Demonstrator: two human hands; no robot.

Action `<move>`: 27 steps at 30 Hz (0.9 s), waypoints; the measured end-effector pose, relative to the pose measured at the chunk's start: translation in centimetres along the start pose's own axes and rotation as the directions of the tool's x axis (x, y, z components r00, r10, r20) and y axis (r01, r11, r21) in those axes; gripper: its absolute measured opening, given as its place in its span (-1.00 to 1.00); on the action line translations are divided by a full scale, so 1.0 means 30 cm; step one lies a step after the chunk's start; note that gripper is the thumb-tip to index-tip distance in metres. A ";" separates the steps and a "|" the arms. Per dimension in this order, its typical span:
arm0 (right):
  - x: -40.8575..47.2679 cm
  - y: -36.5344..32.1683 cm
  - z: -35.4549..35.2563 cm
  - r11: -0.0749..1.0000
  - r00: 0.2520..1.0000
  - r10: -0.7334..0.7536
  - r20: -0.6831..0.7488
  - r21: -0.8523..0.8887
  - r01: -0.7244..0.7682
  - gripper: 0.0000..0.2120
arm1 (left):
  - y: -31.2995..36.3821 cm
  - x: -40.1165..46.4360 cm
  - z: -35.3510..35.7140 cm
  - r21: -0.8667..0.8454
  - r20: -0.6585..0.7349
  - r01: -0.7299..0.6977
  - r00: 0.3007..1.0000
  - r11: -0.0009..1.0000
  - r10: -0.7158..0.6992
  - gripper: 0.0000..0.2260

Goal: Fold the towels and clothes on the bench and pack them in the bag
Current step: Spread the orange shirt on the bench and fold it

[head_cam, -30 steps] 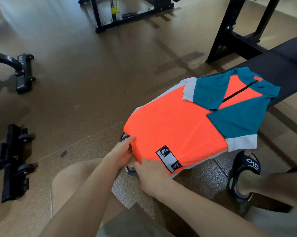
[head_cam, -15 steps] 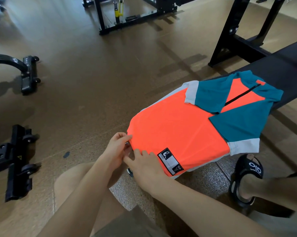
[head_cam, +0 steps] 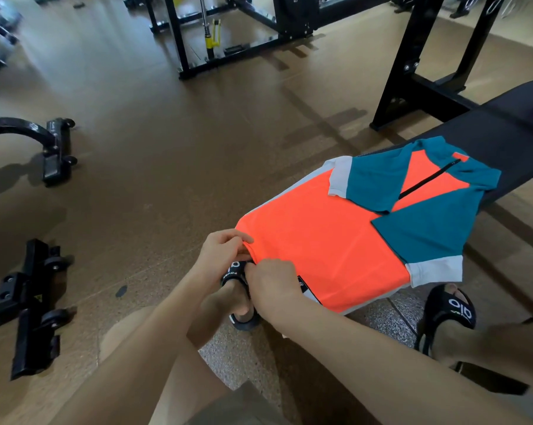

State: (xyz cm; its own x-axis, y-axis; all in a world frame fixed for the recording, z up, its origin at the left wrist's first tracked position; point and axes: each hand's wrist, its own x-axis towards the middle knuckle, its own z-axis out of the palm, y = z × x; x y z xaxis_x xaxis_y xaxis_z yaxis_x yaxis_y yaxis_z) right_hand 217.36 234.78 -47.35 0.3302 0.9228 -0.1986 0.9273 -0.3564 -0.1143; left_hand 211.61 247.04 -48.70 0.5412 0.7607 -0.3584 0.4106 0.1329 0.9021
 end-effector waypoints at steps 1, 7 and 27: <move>-0.007 0.017 -0.006 1.000 1.000 -0.004 -0.014 0.017 0.004 -0.77 | 0.003 -0.001 -0.002 0.093 0.008 -0.064 0.998 0.994 0.063 -0.70; -0.045 0.147 -0.049 0.995 0.986 -0.012 -0.168 0.093 0.028 -0.84 | 0.032 0.025 0.011 0.584 0.283 -0.498 0.865 0.641 0.414 -0.80; -0.171 0.726 -0.125 0.684 0.888 0.451 -0.085 0.672 -0.283 -0.86 | 0.399 0.122 0.440 0.764 0.644 -0.561 0.690 -0.318 0.331 -0.58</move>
State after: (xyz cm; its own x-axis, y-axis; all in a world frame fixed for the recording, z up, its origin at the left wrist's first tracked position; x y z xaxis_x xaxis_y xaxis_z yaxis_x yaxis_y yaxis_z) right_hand 236.52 222.82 -45.18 0.7266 0.6715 -0.1451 0.4229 -0.6036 -0.6759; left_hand 228.19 243.04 -42.37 0.9817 0.1597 -0.1035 0.1269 -0.9547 -0.2693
